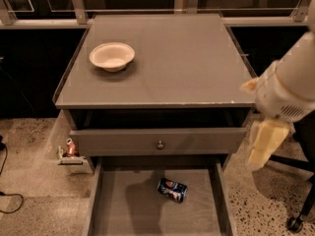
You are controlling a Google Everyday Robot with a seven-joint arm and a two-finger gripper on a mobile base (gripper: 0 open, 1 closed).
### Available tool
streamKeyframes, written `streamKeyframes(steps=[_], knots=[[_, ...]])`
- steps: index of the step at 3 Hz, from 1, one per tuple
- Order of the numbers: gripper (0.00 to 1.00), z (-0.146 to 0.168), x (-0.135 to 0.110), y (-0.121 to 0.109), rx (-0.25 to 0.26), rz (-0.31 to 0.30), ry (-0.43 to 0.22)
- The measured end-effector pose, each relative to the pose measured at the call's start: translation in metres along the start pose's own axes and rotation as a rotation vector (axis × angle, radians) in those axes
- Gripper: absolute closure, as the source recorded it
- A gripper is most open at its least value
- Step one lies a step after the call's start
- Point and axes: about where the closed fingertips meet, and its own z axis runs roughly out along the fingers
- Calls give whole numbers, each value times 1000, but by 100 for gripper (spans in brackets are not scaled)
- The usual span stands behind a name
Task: Pick pepsi can from middle drawer and place on counter
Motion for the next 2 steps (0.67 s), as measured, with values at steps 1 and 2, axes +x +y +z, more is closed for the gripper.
streamKeyframes(steps=[1, 2], knots=[[0, 60, 12, 28, -25, -20, -51], [0, 127, 28, 47, -41, -11, -68]])
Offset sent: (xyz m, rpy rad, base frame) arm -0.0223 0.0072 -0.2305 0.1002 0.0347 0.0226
